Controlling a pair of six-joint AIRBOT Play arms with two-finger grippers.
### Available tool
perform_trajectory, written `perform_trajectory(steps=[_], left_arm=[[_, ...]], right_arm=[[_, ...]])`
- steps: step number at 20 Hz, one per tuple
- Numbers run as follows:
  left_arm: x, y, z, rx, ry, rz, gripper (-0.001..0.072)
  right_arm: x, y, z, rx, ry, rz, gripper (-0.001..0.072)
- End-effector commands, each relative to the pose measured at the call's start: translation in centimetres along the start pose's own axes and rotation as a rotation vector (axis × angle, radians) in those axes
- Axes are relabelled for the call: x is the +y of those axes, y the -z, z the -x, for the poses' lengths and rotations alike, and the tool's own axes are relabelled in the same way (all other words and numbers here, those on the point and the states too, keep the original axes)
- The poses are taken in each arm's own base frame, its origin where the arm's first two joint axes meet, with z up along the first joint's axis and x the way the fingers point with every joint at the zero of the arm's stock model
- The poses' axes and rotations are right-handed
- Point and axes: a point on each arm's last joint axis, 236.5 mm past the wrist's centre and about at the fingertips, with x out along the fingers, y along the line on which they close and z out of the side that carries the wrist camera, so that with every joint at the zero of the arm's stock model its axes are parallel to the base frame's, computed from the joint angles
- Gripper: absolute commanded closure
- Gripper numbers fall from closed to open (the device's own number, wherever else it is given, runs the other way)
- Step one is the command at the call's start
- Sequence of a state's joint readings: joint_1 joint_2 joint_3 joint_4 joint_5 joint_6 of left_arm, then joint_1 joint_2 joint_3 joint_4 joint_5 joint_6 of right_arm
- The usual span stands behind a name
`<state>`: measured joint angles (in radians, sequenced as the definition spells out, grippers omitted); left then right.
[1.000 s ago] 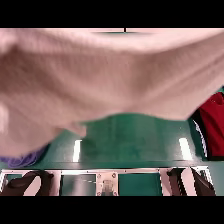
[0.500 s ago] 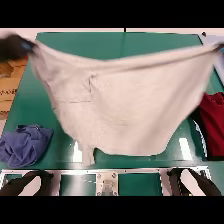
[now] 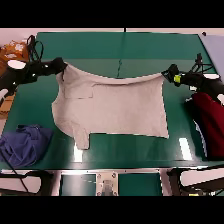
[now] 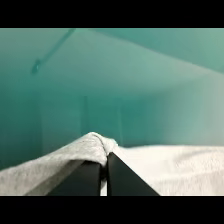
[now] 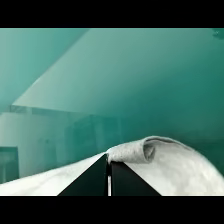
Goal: Fold the shirts.
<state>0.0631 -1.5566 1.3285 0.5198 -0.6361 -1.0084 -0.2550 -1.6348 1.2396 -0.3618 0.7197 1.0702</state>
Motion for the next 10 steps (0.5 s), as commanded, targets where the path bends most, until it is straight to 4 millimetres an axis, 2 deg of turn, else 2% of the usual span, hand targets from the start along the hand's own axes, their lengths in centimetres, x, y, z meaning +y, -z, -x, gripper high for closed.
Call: perform_trajectory(steps=[1, 2, 5, 7, 10], left_arm=[[0.2, -4.1, -1.1, -0.085, -0.022, -0.077, 0.0686], [0.8, -3.7, -1.2, -0.059, -0.048, -0.104, 0.0686], [4.4, 0.6, -0.7, 0.135, -0.185, -0.170, 0.0686], [6.9, 2.9, 0.5, 0.253, -0.262, -0.188, 0.0686], [8.7, 7.3, 1.5, 0.435, -0.266, -0.152, 0.0686]], right_arm=[[0.8, -1.7, -2.3, 0.023, -0.045, 0.024, 0.0699], [0.7, -1.9, -2.0, 0.025, -0.042, 0.017, 0.0701], [-1.8, -0.3, -0.1, 0.128, 0.036, 0.030, 0.0703], [-3.8, 1.5, 1.6, 0.206, 0.116, 0.063, 0.0703], [-6.7, 5.3, 3.5, 0.282, 0.214, 0.072, 0.0703]])
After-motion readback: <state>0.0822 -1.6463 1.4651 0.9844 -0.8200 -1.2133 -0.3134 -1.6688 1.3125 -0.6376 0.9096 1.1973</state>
